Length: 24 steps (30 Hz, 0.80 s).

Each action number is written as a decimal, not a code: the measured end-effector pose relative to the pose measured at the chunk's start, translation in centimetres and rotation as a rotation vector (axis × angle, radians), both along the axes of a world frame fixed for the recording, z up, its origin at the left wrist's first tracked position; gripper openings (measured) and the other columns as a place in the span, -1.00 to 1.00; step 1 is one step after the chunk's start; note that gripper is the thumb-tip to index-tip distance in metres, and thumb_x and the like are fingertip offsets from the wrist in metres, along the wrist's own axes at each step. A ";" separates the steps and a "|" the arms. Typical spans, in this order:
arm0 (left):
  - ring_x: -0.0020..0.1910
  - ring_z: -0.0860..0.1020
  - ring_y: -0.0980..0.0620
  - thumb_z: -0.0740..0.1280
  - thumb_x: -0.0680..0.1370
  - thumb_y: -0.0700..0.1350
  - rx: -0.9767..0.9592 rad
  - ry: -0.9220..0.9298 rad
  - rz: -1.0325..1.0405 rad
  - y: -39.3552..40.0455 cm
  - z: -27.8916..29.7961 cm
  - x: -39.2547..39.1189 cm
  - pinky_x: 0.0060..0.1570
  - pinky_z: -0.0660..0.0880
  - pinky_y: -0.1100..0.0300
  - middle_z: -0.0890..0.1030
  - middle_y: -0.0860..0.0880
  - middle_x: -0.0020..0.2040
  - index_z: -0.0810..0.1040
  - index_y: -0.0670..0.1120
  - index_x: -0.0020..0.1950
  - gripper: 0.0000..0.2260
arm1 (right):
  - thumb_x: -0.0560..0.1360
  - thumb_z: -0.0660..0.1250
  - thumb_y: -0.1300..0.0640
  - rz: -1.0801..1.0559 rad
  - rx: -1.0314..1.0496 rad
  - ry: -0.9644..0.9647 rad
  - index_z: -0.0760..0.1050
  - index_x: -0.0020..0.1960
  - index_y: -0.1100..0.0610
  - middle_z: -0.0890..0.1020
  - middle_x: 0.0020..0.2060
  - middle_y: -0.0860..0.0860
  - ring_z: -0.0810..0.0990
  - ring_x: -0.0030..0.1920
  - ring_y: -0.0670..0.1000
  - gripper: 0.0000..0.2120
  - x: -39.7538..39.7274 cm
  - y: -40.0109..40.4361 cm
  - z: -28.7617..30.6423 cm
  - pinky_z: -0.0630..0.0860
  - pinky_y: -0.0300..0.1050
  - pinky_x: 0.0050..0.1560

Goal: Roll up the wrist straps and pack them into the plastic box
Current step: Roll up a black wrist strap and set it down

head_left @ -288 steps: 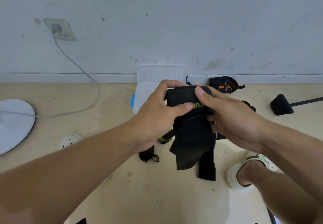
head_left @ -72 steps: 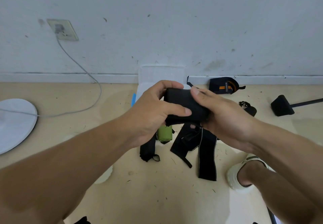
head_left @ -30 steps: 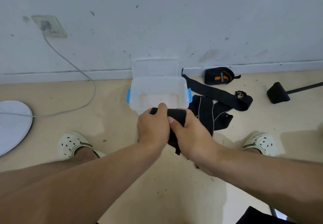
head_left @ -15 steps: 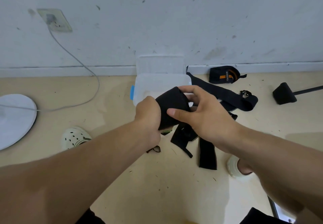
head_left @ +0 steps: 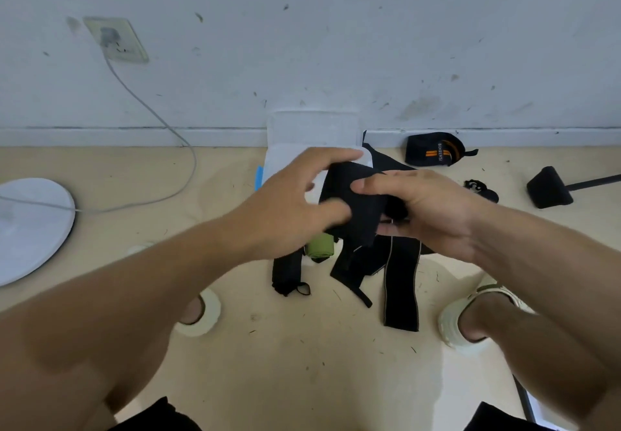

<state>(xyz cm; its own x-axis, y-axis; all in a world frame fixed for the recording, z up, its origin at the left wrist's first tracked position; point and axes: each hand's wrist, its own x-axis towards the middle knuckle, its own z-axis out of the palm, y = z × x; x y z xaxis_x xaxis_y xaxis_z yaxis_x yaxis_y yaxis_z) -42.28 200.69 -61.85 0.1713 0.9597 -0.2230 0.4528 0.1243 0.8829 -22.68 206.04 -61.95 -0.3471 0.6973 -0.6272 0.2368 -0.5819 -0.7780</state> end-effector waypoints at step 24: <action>-0.20 0.29 0.13 0.49 0.30 0.25 0.265 0.803 -0.208 -0.3 -2.3 1.4 -0.10 0.17 0.18 0.24 0.17 -0.16 0.26 0.12 0.03 -0.48 | 0.40 0.24 0.54 -0.122 -0.133 -0.014 0.50 0.07 0.23 0.54 -0.04 0.23 0.52 -0.03 0.19 -0.66 0.6 0.8 -3.2 0.55 -0.07 -0.16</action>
<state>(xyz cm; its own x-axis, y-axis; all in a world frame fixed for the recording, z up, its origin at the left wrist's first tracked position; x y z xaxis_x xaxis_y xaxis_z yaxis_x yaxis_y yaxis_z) -40.90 200.38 -64.17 0.2356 0.9637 -0.1255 0.9416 -0.1944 0.2749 -22.12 206.82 -65.16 -0.2553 0.6444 -0.7208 0.1682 -0.7045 -0.6895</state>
